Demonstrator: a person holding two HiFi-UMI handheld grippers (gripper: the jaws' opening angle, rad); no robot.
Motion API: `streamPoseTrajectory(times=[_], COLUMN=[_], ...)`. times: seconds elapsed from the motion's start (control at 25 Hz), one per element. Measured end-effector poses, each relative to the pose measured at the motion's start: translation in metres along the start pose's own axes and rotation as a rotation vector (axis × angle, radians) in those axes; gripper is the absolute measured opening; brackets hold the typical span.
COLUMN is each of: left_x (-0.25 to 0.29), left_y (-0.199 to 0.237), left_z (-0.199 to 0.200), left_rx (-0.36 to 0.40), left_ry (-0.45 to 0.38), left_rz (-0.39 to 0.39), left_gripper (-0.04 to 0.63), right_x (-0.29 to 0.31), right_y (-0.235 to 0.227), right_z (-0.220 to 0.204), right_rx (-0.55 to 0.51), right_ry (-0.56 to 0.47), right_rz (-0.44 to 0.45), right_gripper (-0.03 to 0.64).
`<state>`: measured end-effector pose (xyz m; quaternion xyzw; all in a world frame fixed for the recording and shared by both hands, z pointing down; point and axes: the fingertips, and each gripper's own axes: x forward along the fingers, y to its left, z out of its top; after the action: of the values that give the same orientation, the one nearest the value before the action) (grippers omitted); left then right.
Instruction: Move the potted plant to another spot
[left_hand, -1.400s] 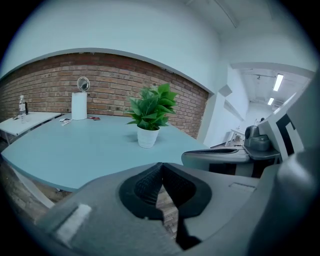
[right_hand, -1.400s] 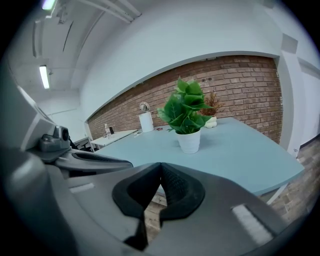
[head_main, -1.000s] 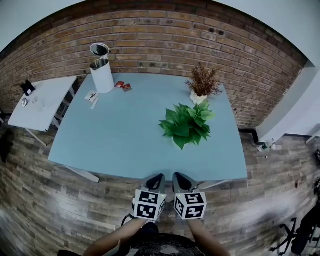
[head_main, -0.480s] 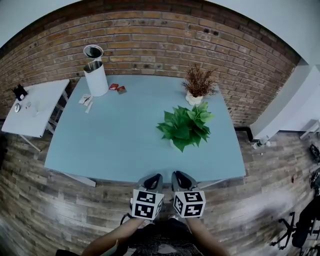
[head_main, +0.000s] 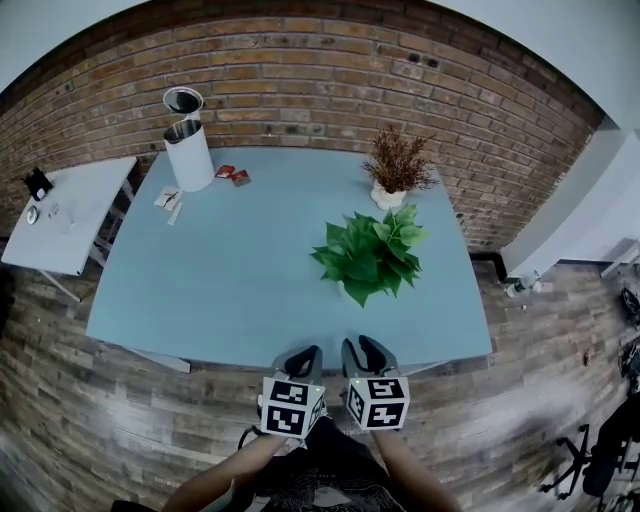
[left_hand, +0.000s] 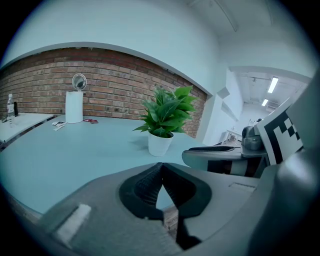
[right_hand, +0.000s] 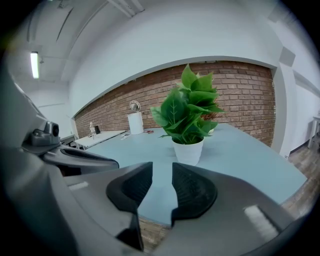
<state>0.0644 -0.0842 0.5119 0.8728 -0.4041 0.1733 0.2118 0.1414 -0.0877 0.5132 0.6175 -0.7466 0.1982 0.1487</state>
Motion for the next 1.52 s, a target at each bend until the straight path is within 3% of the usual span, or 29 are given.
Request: streamPoseTrajectory(times=[0.84,1.2,1.52], left_x=[0.065,0.089,0.107], left_y=[0.027,0.04,0.05], left_z=[0.037,0.047,0.05], left_rx=[-0.004,-0.005,-0.004], left_ry=[0.018,0.035,0.053], left_rz=[0.042,0.062,0.085], left_gripper=[0.0,0.0,0.0], right_x=[0.077,0.11,0.133], right_y=[-0.059,-0.076,-0.083], right_z=[0.014,0.016,0.014], right_rx=[-0.065,-0.059,-0.069], right_ry=[0.042,0.053,0.066], right_rz=[-0.043,-0.037,-0.005], right_gripper=[0.315,0.445,0.488])
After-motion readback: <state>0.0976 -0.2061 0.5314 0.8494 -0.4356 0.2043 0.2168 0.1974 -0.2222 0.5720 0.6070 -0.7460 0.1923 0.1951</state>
